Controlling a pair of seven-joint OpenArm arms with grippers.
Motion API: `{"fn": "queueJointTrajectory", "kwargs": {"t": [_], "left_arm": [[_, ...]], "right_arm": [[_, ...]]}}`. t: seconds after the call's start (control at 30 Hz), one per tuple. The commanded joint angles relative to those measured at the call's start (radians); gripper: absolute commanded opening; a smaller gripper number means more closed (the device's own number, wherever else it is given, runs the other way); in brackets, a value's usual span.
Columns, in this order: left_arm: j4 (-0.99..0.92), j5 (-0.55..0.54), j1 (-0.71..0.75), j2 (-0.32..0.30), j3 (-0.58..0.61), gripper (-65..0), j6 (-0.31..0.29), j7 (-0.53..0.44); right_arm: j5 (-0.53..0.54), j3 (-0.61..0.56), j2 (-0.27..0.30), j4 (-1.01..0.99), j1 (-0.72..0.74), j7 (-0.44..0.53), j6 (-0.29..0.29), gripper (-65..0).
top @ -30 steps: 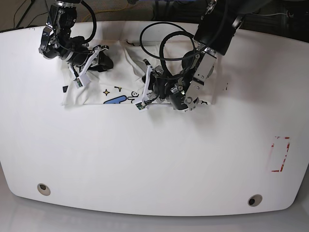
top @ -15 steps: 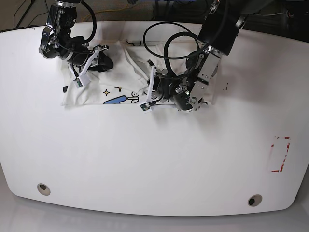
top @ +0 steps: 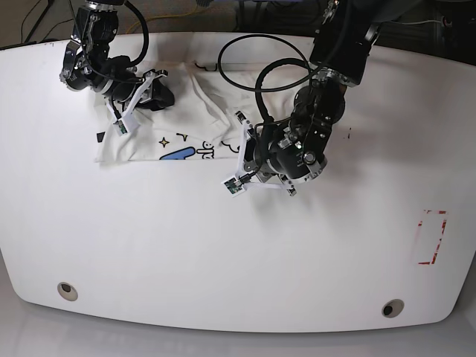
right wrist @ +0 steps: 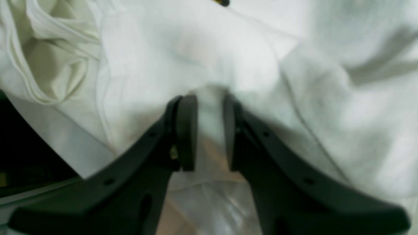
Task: Layout the t-shirt on the table in an organized manner, then fold the t-shirt properly
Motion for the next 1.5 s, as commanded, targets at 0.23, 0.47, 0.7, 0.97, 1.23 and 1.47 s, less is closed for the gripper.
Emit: {"fn": "queueJointTrajectory", "kwargs": {"t": [0.23,0.47,0.7,0.97,1.23,1.47], "left_arm": [[0.013,0.028,-0.043,0.012,0.001,-62.4,0.000,-0.011],[-0.038,0.028,-0.048,0.014,0.001,-62.4,0.003,-0.052],[-0.085,0.024,-0.092,0.022,0.002,-62.1,0.003,-0.058],[-0.093,0.022,-0.120,0.037,0.002,-61.9,0.000,-0.058],[-0.087,0.021,-0.128,0.063,0.002,-51.1,-0.002,-0.057],[-0.085,0.021,-0.128,0.065,0.002,-36.7,-0.002,-0.057]], "right_arm": [[-0.048,0.002,0.008,0.002,-0.004,-0.045,-0.009,-50.6],[-0.048,0.002,0.008,0.000,-0.004,-0.045,-0.009,-50.6],[-0.048,0.000,0.008,0.000,-0.004,-0.045,-0.009,-50.6],[-0.048,0.000,0.008,0.000,-0.004,-0.045,-0.009,-50.6],[-0.048,0.000,0.008,0.000,-0.004,-0.045,-0.009,-50.6],[-0.048,0.000,0.008,0.002,-0.004,-0.045,-0.009,-50.6]]}}
